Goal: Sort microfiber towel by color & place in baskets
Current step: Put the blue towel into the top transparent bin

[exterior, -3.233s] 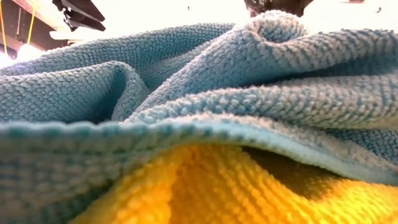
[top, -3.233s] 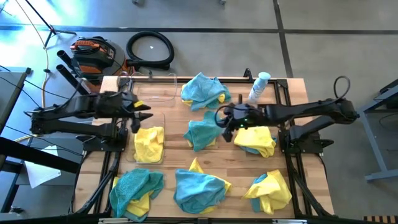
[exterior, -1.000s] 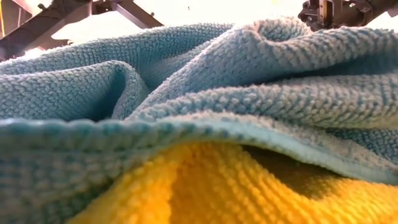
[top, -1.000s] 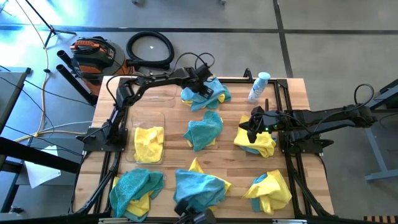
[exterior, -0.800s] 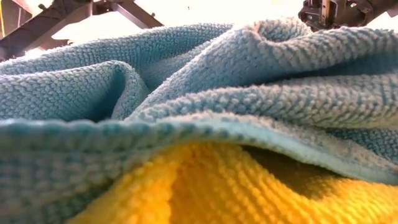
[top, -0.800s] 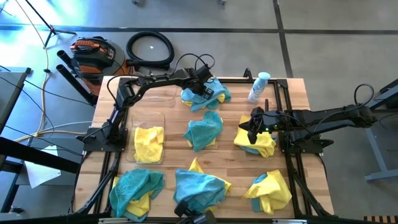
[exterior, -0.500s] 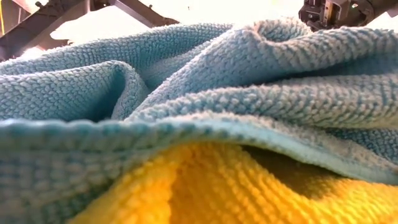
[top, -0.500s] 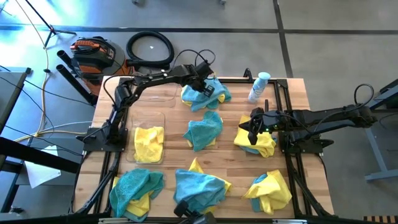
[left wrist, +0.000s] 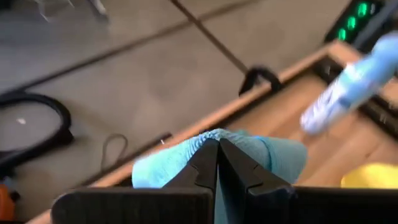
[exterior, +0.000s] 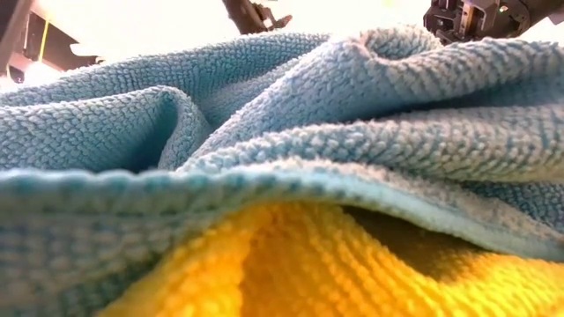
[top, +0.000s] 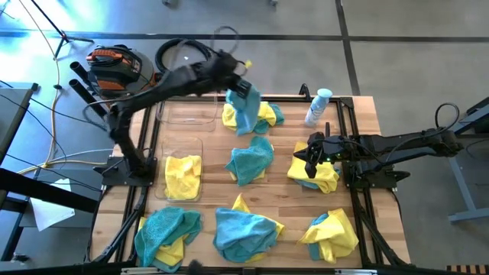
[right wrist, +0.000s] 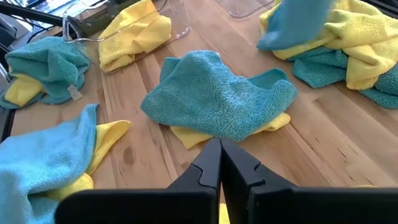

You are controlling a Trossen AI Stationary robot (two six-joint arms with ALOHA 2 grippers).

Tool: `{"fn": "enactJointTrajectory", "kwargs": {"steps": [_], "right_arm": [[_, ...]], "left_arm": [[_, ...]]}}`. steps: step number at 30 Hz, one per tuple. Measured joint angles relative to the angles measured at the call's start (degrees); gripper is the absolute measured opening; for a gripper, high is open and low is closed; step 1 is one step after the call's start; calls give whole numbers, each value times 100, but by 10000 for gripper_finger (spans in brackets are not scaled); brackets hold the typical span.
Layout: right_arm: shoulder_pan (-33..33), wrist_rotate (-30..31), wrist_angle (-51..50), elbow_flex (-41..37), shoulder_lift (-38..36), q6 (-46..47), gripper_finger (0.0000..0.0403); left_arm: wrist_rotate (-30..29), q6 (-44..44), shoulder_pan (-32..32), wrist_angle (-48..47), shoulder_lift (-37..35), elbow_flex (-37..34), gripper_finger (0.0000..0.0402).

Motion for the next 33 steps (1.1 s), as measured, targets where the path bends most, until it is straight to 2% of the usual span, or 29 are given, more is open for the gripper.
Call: {"fn": "enactJointTrajectory", "kwargs": {"steps": [8, 13, 19, 22, 25, 29, 33], "right_arm": [[0, 0, 0, 0, 0, -20, 0], [0, 0, 0, 0, 0, -20, 0], [-1, 0, 0, 0, 0, -21, 0], [0, 3, 0, 0, 0, -20, 0], [0, 34, 0, 0, 0, -20, 0], [-2, 42, 0, 0, 0, -20, 0], [0, 44, 0, 0, 0, -20, 0]], "left_arm": [[-829, 110, -206, -112, -1385, -2, 0], [-1685, 342, -403, -201, -1992, -2, 0], [-2213, -146, -349, -1163, -2332, -4, 0], [-2243, -851, -234, -2037, -2349, -54, 0], [-2241, -1467, -73, -2648, -2346, -440, 0], [-2067, -1932, 204, -2754, -2334, -1261, 0], [-1738, -2120, 538, -2464, -2336, -2121, 0]]}}
